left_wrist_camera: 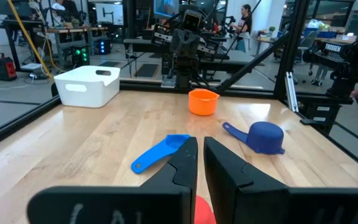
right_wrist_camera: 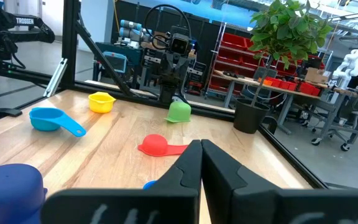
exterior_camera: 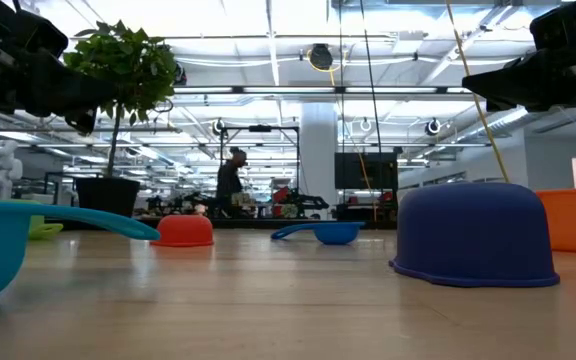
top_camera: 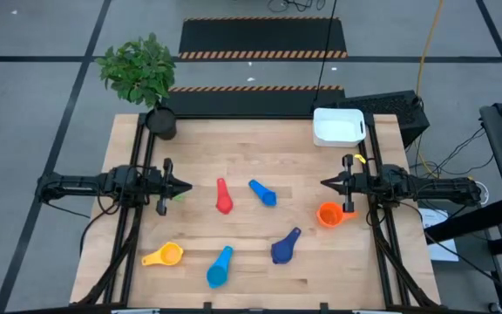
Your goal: Nest measuring cups in basket
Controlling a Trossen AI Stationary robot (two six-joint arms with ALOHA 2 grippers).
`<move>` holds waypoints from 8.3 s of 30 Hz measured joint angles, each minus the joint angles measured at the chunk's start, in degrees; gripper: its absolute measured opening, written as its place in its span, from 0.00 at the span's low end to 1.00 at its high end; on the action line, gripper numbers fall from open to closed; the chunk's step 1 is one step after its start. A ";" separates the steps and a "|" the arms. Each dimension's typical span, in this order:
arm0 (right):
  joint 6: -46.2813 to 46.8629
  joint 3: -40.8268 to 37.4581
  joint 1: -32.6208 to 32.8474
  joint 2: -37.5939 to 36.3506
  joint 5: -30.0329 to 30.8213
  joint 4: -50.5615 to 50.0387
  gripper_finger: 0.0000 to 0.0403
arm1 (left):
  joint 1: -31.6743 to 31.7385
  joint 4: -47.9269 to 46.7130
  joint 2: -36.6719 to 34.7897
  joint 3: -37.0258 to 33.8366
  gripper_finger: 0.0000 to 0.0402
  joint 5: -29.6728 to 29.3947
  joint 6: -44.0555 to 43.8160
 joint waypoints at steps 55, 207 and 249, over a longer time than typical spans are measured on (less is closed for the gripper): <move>15.59 29.13 1.30 23.21 -1.46 -23.27 0.11 | 0.01 0.70 0.01 -0.01 0.08 -1.61 2.47; 12.39 46.38 3.17 63.13 16.54 -27.22 0.33 | 0.13 6.95 0.01 0.01 0.08 -13.59 -4.44; -6.78 58.75 -11.73 97.52 14.82 -10.33 0.32 | 0.09 11.20 25.14 11.16 0.08 -19.31 -4.89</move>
